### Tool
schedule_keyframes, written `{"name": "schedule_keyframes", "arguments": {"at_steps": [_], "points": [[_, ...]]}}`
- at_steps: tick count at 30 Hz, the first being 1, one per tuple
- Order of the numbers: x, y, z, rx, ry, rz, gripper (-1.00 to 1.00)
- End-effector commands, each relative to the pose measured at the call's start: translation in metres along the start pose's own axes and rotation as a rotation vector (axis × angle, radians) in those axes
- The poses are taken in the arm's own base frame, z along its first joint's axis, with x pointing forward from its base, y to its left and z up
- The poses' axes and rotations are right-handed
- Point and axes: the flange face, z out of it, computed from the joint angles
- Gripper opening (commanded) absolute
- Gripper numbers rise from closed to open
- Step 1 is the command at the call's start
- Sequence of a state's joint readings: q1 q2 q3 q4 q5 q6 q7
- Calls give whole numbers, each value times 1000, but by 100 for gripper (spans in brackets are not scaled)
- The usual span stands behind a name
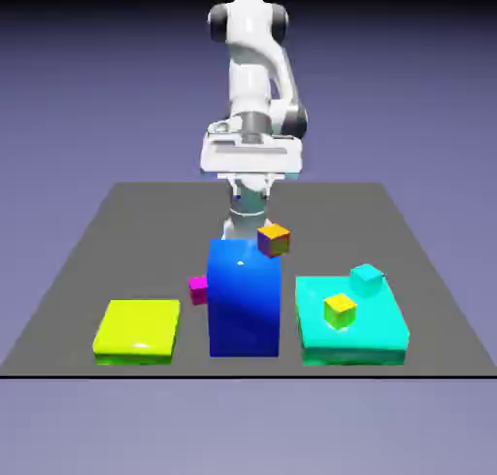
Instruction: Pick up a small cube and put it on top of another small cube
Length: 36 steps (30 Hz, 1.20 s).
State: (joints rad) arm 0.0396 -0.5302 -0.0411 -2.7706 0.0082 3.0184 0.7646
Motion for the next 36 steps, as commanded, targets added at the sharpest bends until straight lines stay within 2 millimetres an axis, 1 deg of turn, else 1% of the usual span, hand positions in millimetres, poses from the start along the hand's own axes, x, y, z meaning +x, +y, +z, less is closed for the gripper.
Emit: {"name": "schedule_keyframes", "arguments": {"at_steps": [1, 4, 8, 11, 14, 17, 20, 24, 26, 28, 29, 30, 31, 33, 35, 36], "points": [[8, 5, 10, -25, -28, 50, 0], [31, 22, 43, -106, -105, 196, 0], [57, 52, 85, -230, -185, 378, 0], [61, 102, 118, -382, -280, 530, 0], [59, 155, 143, -530, -373, 685, 0], [54, 207, 160, -666, -457, 842, 0], [48, 256, 169, -788, -530, 1000, 0], [16, 318, 163, -900, -686, 1204, 0], [-2, 344, 156, -936, -768, 1311, 0], [-21, 366, 148, -954, -852, 1417, 0], [-37, 369, 142, -936, -910, 1439, 0], [-43, 370, 140, -927, -930, 1443, 0], [-43, 370, 140, -927, -930, 1443, 0], [-72, 373, 159, -924, -932, 1442, 0], [-99, 378, 173, -927, -930, 1443, 0], [-99, 378, 173, -927, -930, 1443, -100]]}}
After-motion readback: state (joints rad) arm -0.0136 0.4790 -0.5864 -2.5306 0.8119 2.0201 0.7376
